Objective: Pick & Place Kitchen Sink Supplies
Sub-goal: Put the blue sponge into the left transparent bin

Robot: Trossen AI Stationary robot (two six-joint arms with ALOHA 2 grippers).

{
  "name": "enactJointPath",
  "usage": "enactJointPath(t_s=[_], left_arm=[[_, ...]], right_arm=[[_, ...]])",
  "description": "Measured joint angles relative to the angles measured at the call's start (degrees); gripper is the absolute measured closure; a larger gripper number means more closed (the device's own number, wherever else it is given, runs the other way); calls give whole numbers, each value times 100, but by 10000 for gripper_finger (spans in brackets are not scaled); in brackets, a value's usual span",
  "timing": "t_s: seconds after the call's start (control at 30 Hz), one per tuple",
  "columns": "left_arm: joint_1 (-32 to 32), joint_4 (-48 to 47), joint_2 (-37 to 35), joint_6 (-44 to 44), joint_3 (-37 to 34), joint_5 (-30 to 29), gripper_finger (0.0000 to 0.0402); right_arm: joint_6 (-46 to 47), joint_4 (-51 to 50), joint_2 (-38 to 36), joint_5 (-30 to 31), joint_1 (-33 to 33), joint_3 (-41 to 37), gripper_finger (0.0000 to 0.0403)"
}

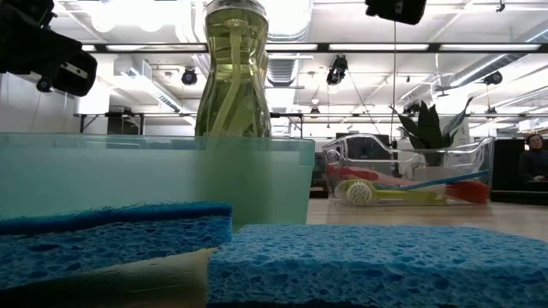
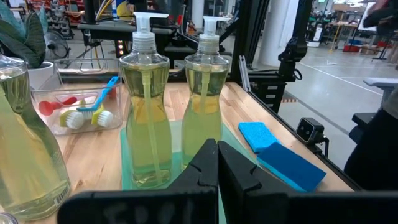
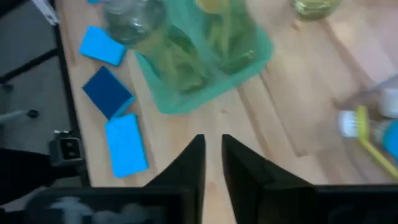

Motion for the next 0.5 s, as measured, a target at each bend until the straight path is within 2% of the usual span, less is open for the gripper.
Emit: enactJointPath(t_s=[0.13,0.27,0.37,0.5], left_arm=[[-2,0,-2,2,0,0,401],[0,2,0,0,-2,0,401],[-2,0,0,2,0,0,401],[-2,1,-1,1,0,-1,401]], right_arm=[[-56,473,227,55,406,-1,389],[2,686,564,343,755,-1,394],[514,487,824,578,949,-12,394],[1113,704,979,703,1282,-5,394]])
